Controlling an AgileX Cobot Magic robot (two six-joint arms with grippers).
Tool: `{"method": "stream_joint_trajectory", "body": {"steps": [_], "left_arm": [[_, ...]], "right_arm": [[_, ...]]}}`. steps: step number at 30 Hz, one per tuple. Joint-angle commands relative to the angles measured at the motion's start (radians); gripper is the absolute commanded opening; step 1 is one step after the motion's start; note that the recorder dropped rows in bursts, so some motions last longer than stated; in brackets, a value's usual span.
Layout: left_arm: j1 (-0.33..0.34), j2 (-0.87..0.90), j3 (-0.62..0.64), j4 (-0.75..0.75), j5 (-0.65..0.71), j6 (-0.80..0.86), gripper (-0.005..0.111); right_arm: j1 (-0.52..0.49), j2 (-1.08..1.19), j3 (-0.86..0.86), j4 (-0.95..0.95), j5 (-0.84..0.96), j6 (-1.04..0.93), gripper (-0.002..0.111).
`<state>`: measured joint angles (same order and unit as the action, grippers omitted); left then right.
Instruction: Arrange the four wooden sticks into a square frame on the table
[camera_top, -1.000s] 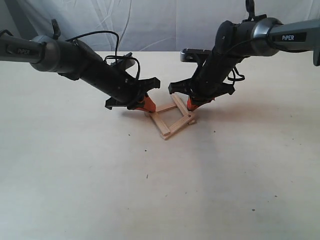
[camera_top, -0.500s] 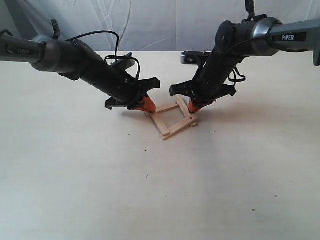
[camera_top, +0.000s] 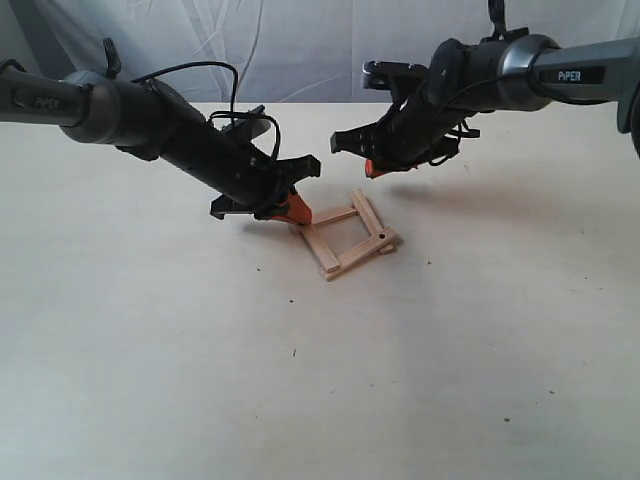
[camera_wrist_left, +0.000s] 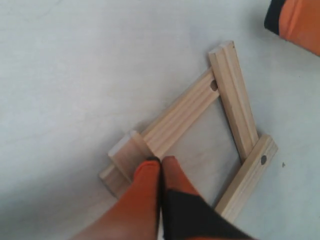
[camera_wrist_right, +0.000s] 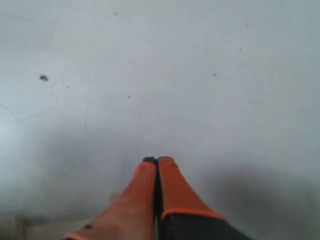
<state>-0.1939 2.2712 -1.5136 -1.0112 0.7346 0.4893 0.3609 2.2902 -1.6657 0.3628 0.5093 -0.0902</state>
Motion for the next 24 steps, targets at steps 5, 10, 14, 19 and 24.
{"method": "stream_joint_trajectory", "body": {"steps": [5,10,14,19,24], "left_arm": [[-0.006,0.001,-0.002,0.020,0.004,0.009,0.000],[-0.006,0.001,-0.002,0.022,0.006,0.009,0.000],[-0.006,0.001,-0.002,0.021,0.009,0.009,0.000],[-0.006,0.001,-0.002,0.021,0.009,0.009,0.000],[-0.006,0.001,-0.002,0.021,0.009,0.009,0.000]], "right_arm": [[-0.004,0.042,-0.004,0.110,-0.094,-0.020,0.000],[0.000,0.061,-0.004,0.170,-0.090,-0.071,0.000],[0.000,0.063,-0.004,0.207,-0.081,-0.117,0.000],[0.000,0.063,-0.004,0.205,-0.041,-0.125,0.000],[0.000,0.063,-0.004,0.205,-0.005,-0.139,0.000]]}}
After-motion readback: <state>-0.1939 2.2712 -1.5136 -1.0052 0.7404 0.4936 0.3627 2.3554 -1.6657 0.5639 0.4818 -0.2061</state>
